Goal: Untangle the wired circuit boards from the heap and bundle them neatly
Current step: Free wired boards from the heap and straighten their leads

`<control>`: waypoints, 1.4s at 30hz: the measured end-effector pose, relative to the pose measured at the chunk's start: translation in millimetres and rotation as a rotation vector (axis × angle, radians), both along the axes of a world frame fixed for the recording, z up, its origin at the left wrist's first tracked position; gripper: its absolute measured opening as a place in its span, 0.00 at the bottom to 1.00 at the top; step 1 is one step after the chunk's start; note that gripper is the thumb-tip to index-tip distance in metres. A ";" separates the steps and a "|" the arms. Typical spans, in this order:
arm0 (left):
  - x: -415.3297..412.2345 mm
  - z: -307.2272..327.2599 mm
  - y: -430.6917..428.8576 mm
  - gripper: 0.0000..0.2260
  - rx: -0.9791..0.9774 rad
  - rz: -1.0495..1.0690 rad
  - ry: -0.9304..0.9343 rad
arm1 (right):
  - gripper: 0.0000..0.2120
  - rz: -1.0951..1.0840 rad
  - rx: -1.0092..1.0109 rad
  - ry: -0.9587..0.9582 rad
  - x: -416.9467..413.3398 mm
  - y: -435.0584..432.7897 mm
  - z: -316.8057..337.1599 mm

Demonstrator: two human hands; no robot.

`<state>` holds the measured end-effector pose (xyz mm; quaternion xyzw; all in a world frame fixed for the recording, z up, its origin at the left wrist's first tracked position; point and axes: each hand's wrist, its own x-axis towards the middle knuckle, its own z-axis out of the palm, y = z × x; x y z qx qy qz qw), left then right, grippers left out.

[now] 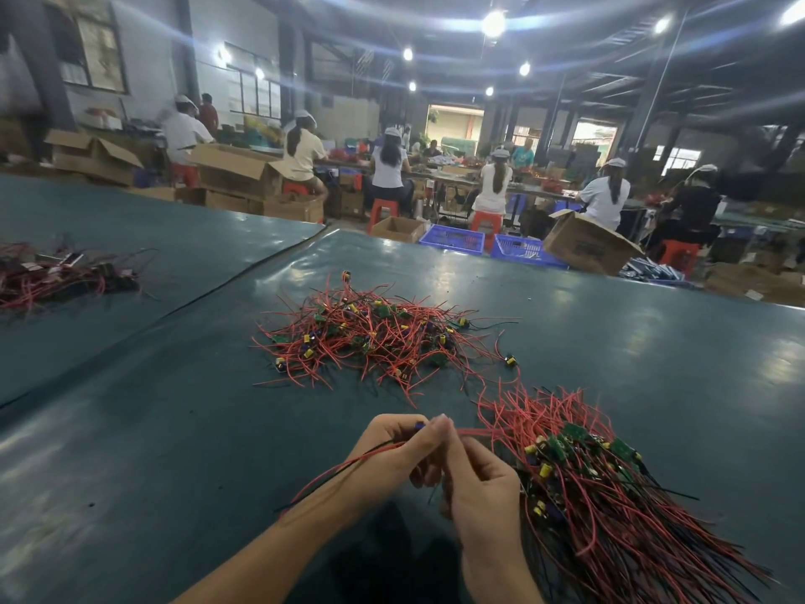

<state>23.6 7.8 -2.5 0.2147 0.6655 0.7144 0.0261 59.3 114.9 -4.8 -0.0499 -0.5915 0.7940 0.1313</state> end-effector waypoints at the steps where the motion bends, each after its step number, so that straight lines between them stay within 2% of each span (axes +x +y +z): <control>1: 0.7 -1.1 0.7 0.17 -0.017 -0.025 0.008 | 0.11 -0.011 0.020 0.027 0.8 -2.8 -0.6; 5: 0.7 -2.2 0.2 0.16 -0.090 -0.034 0.058 | 0.10 -0.160 0.002 0.014 -5.3 8.3 1.4; 10: -0.6 1.4 -3.5 0.16 -0.104 -0.049 0.087 | 0.09 -0.326 -0.183 -0.032 -12.3 38.1 8.8; 13: -2.0 1.0 -6.8 0.18 -0.112 -0.034 0.083 | 0.08 -0.319 -0.224 -0.068 -11.8 44.4 7.9; 16: -5.4 0.6 -8.4 0.19 -0.082 0.052 -0.010 | 0.06 -0.235 -0.195 -0.150 -10.9 44.7 3.6; 18: -7.2 -2.3 -6.8 0.16 -0.102 0.070 -0.024 | 0.07 -0.160 -0.139 -0.172 -10.6 40.7 -0.5; 21: -6.1 -10.2 -4.7 0.08 -0.209 0.031 0.081 | 0.14 -0.047 0.051 -0.079 -7.5 27.6 -4.3; 23: -3.4 -14.3 -5.2 0.10 -0.299 -0.024 0.163 | 0.16 -0.004 0.214 -0.010 -3.7 20.1 -7.0; 27: -1.2 -18.0 -5.6 0.10 -0.482 -0.076 0.226 | 0.09 -0.106 0.516 0.036 -2.0 22.2 -12.6; 31: -9.4 -20.2 -16.2 0.15 -0.777 0.179 0.398 | 0.11 -0.295 0.658 0.120 -1.7 30.9 -11.5; 34: -18.9 -20.3 -29.8 0.13 -0.760 0.380 0.472 | 0.15 -0.379 1.011 0.056 0.8 37.5 -11.9; 37: -33.4 -25.0 -47.2 0.11 -0.782 0.550 0.505 | 0.22 -0.287 1.347 -0.082 1.7 40.5 -14.3; 39: -45.5 -32.5 -57.5 0.11 -0.867 0.647 0.496 | 0.22 -0.215 1.322 0.019 1.3 35.5 -16.0; 42: -61.9 -44.4 -63.1 0.17 -1.027 0.668 0.349 | 0.16 -0.062 0.978 0.184 1.1 20.4 -18.0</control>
